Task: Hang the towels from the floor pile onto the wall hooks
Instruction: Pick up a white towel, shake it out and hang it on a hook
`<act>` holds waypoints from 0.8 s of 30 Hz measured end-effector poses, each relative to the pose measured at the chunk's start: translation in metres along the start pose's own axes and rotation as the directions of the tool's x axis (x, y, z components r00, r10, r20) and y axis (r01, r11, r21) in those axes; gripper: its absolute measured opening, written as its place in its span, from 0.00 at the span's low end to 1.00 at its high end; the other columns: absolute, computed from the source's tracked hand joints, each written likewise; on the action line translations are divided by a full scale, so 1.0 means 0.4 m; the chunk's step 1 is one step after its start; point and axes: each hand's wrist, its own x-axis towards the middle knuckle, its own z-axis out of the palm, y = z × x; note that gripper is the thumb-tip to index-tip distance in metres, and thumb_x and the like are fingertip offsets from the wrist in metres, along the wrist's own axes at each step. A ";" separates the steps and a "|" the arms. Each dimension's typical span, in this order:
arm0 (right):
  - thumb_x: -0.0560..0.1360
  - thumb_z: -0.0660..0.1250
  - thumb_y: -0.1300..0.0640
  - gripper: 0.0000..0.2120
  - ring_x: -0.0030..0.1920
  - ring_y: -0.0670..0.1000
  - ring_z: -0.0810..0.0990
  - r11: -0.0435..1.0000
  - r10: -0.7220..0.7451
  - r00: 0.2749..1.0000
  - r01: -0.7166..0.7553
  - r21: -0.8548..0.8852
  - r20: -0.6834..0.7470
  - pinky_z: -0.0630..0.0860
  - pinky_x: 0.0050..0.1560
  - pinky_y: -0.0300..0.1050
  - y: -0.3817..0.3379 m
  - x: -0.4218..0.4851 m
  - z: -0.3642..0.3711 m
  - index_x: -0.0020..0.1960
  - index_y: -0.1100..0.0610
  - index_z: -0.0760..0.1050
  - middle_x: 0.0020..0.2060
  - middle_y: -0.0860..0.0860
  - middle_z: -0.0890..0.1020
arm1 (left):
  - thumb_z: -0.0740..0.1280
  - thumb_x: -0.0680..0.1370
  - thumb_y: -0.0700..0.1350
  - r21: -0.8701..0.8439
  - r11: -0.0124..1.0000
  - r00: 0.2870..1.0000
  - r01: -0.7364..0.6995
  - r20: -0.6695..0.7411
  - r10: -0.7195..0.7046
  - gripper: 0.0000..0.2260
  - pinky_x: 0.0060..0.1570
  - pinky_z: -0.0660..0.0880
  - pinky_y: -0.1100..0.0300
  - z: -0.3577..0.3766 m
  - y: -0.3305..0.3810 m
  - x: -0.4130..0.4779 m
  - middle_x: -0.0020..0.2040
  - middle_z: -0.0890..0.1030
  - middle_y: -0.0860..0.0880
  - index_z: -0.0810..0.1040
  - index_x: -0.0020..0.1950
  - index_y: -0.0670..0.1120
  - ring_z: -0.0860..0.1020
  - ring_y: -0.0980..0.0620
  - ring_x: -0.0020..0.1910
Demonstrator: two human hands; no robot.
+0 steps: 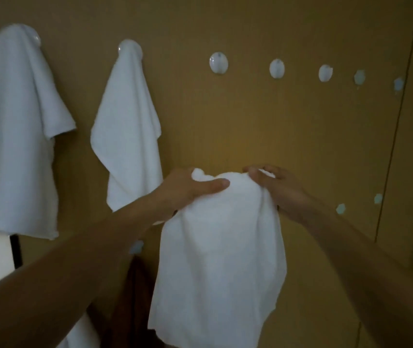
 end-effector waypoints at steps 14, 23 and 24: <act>0.72 0.74 0.48 0.14 0.46 0.43 0.82 0.946 -0.268 0.952 0.289 0.150 -0.147 0.78 0.44 0.36 -0.233 0.491 -0.032 0.53 0.53 0.78 0.49 0.47 0.83 | 0.75 0.71 0.51 0.081 0.973 0.842 -0.218 -0.488 0.229 0.10 0.29 0.74 0.65 -0.126 0.271 0.415 0.36 0.82 0.53 0.78 0.43 0.47 0.81 0.56 0.35; 0.73 0.70 0.44 0.25 0.60 0.56 0.78 0.857 -0.490 0.815 0.387 -0.339 -0.309 0.73 0.58 0.47 -0.380 0.738 -0.029 0.64 0.57 0.76 0.60 0.53 0.80 | 0.65 0.77 0.53 0.765 0.644 0.552 0.002 -0.538 0.638 0.10 0.42 0.65 0.59 -0.230 0.394 0.625 0.43 0.72 0.51 0.75 0.49 0.46 0.71 0.51 0.42; 0.73 0.69 0.44 0.21 0.56 0.56 0.80 0.826 -0.514 0.810 0.378 -0.418 -0.282 0.74 0.53 0.46 -0.375 0.746 -0.020 0.60 0.55 0.77 0.56 0.52 0.81 | 0.65 0.77 0.53 0.788 0.614 0.541 0.044 -0.536 0.649 0.10 0.42 0.64 0.59 -0.234 0.386 0.630 0.42 0.72 0.51 0.74 0.48 0.47 0.71 0.51 0.42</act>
